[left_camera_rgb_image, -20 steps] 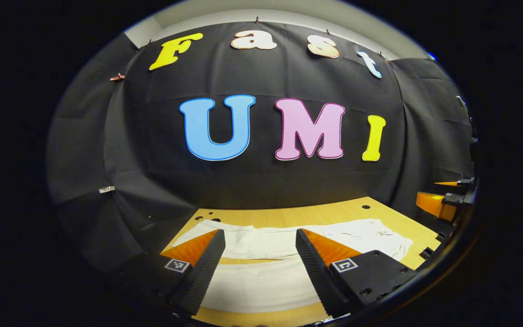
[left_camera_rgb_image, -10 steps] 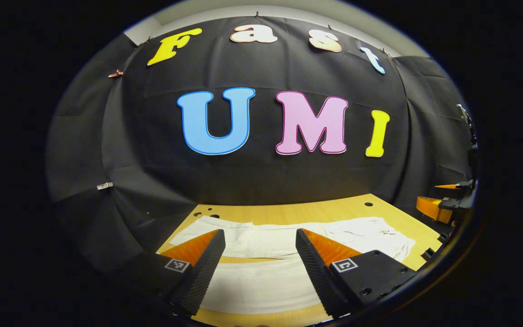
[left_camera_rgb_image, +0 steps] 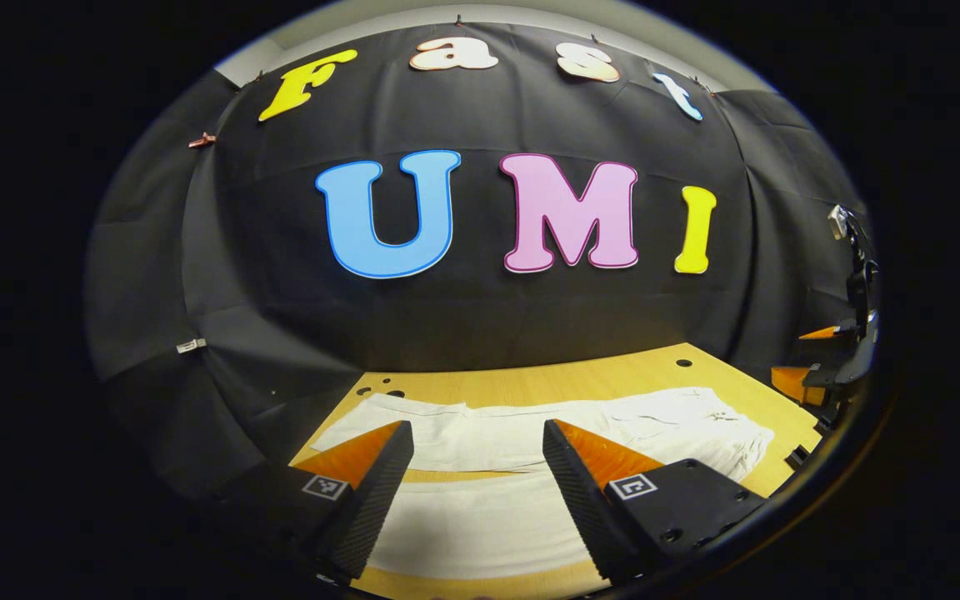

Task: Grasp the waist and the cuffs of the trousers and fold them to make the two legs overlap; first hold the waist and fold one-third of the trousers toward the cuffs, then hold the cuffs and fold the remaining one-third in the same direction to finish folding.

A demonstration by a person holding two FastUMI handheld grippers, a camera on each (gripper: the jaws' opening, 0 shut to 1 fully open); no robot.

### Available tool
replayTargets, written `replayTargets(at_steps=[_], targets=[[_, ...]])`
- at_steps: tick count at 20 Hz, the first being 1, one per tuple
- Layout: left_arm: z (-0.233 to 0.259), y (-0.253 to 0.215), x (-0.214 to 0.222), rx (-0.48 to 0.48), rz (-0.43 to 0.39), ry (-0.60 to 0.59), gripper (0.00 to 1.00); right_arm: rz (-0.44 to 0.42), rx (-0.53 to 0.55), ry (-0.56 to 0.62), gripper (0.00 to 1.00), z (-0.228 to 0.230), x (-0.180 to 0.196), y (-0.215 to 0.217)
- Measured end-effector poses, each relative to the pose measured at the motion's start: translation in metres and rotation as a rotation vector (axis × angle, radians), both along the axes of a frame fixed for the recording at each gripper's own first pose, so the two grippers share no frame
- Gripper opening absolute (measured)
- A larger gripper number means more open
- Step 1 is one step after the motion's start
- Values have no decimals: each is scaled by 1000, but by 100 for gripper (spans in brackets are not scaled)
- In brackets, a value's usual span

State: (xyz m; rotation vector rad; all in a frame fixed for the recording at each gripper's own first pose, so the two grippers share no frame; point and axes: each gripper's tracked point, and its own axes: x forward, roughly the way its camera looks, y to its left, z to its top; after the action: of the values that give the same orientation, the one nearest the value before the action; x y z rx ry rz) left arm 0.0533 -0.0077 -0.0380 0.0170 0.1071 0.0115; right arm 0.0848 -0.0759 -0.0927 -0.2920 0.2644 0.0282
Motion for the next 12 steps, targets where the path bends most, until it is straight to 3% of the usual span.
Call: replayTargets(at_steps=[8,12], targets=[[-27,19,3,37,48,63,98,167,-262,155,98,-56,10,-28],[-43,38,-2,78,71,105,99,250,-445,242,98,-90,6,-60]])
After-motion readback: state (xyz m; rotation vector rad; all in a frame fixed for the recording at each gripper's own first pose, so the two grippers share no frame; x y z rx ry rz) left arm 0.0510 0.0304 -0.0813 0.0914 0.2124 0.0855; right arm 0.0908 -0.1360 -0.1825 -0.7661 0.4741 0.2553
